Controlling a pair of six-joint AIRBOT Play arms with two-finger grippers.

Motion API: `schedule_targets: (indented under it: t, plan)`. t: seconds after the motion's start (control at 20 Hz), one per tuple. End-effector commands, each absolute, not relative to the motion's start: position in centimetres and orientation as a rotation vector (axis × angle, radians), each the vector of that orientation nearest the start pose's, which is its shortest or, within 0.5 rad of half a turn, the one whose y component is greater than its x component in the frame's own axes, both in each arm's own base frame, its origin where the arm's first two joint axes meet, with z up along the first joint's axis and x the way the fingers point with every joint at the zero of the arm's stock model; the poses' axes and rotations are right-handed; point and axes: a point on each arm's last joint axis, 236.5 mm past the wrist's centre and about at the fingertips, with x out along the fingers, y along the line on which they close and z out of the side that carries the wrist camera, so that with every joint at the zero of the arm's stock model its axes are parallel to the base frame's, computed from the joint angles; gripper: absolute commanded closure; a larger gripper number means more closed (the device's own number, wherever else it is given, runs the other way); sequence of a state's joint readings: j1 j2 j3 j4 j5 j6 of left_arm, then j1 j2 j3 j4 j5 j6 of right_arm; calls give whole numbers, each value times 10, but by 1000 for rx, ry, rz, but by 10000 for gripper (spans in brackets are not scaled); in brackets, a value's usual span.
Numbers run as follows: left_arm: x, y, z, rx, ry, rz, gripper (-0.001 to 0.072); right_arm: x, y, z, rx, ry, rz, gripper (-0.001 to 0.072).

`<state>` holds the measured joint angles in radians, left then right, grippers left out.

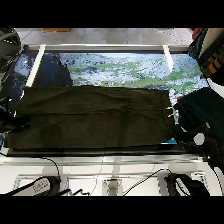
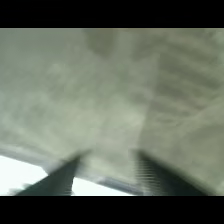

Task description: Fold the clothes and pants, and hang the long-sleeved shirts on hangers.

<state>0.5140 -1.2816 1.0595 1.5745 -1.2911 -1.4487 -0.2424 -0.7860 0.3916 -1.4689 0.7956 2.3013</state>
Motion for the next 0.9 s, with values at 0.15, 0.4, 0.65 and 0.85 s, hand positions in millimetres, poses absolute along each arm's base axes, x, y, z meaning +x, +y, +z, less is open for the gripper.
schedule_targets:
  t: [0.15,0.4,0.65,0.85]
  plan:
    - [220,197,-50,-475,1569,523,142,250,-42,-68,819,1053,-553,673]
    - [206,203,-83,-908,1355,609,142,250,-42,-68,819,1052,-552,672]
    - [203,233,-96,-922,1203,717,142,250,-41,-68,826,1051,-550,673]
    - [223,254,-91,-877,1078,729,142,250,-41,-68,825,1051,-550,673]
